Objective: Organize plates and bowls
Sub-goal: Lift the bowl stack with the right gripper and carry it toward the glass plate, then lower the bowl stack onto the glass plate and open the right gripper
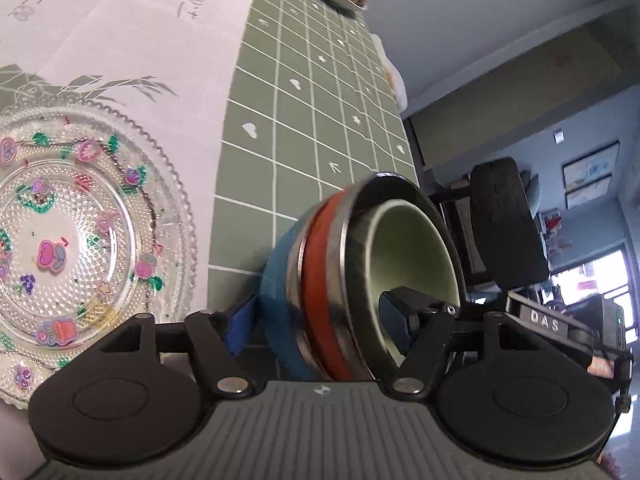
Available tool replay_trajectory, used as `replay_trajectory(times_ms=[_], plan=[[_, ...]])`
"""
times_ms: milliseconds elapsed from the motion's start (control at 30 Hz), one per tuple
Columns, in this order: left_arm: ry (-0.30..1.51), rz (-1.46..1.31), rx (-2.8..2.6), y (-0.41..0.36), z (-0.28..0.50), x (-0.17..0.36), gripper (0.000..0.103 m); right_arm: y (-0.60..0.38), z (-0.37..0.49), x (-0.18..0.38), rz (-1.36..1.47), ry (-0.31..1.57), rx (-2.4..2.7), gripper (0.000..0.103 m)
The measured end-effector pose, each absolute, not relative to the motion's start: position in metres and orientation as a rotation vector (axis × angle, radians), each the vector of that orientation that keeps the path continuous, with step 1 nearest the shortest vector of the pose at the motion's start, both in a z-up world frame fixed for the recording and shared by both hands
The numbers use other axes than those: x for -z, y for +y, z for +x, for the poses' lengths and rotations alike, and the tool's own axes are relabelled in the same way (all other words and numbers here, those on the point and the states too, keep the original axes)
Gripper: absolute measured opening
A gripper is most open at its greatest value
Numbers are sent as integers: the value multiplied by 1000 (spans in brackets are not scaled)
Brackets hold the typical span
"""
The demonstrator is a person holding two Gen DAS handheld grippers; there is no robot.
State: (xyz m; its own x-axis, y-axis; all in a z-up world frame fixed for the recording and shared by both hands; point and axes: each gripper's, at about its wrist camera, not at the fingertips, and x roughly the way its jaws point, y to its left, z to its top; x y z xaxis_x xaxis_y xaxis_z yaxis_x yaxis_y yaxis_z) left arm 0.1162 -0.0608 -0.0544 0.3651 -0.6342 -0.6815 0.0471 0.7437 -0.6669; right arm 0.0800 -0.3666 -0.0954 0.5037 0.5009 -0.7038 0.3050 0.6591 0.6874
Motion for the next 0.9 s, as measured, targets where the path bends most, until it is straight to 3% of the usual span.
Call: replay_trajectory(times_ms=[100, 200, 367, 900], plan=[[1126, -620, 490, -58, 118, 57, 68, -366, 79, 95, 888, 1070, -142, 54], [1125, -595, 479, -61, 117, 54, 66, -364, 78, 93, 866, 1066, -139, 52], [1124, -557, 464, -64, 113, 49, 66, -356, 77, 90, 785, 1056, -143, 45], [1052, -498, 402, -43, 103, 7, 66, -333, 83, 66, 798, 1048, -222, 43]])
